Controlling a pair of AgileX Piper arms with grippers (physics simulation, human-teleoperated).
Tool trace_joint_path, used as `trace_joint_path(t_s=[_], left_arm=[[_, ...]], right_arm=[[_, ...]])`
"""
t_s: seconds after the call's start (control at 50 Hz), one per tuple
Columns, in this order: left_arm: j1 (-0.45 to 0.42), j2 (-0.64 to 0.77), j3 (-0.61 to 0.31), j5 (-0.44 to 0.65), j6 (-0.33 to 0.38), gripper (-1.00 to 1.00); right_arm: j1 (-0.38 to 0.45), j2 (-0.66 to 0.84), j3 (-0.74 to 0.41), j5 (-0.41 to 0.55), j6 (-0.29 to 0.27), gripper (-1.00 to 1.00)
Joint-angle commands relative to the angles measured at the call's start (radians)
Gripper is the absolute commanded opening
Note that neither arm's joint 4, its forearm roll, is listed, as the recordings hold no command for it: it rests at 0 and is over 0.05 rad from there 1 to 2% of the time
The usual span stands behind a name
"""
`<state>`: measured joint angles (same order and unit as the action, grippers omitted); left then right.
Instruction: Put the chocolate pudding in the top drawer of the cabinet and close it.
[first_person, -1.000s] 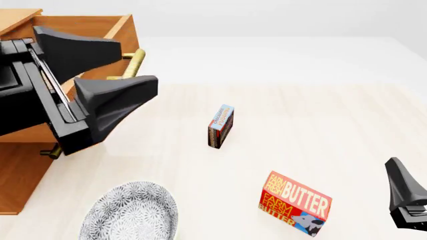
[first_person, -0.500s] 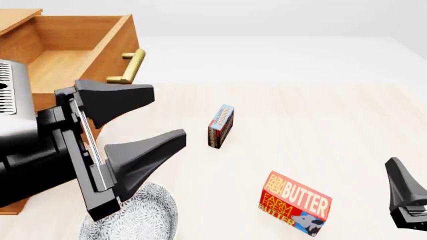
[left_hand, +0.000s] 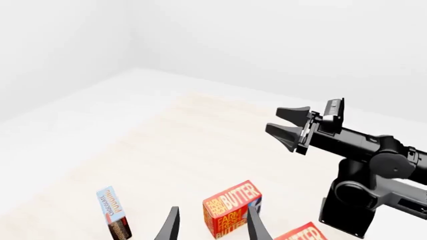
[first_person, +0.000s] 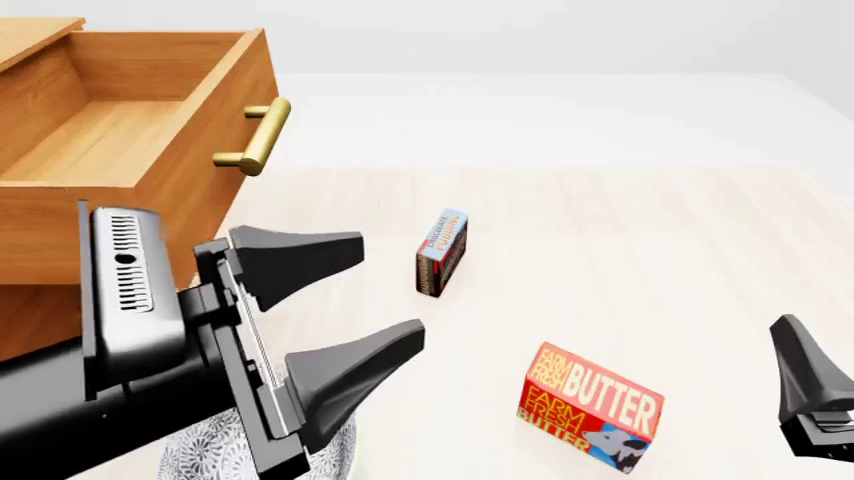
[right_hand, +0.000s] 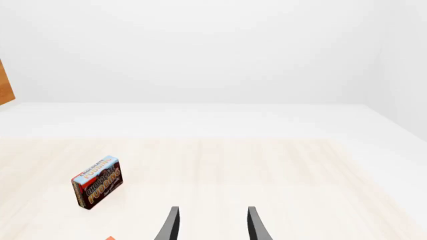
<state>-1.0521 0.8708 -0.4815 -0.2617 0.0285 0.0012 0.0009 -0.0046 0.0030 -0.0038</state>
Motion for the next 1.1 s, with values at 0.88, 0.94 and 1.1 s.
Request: trace_joint_path(t_s=[0.88, 0.94, 1.1], left_arm=[[0.121, 0.323, -0.056, -0.221, -0.209, 1.00], [0.139, 0.334, -0.065, -0.211, -0.218, 1.00], [0.173, 0.356, -0.072, -0.211, -0.225, 1.00]], right_arm=[[0.000, 0.000, 0.000, 0.000, 0.000, 1.00], [0.000, 0.000, 0.000, 0.000, 0.000, 1.00], [0.000, 0.000, 0.000, 0.000, 0.000, 1.00]])
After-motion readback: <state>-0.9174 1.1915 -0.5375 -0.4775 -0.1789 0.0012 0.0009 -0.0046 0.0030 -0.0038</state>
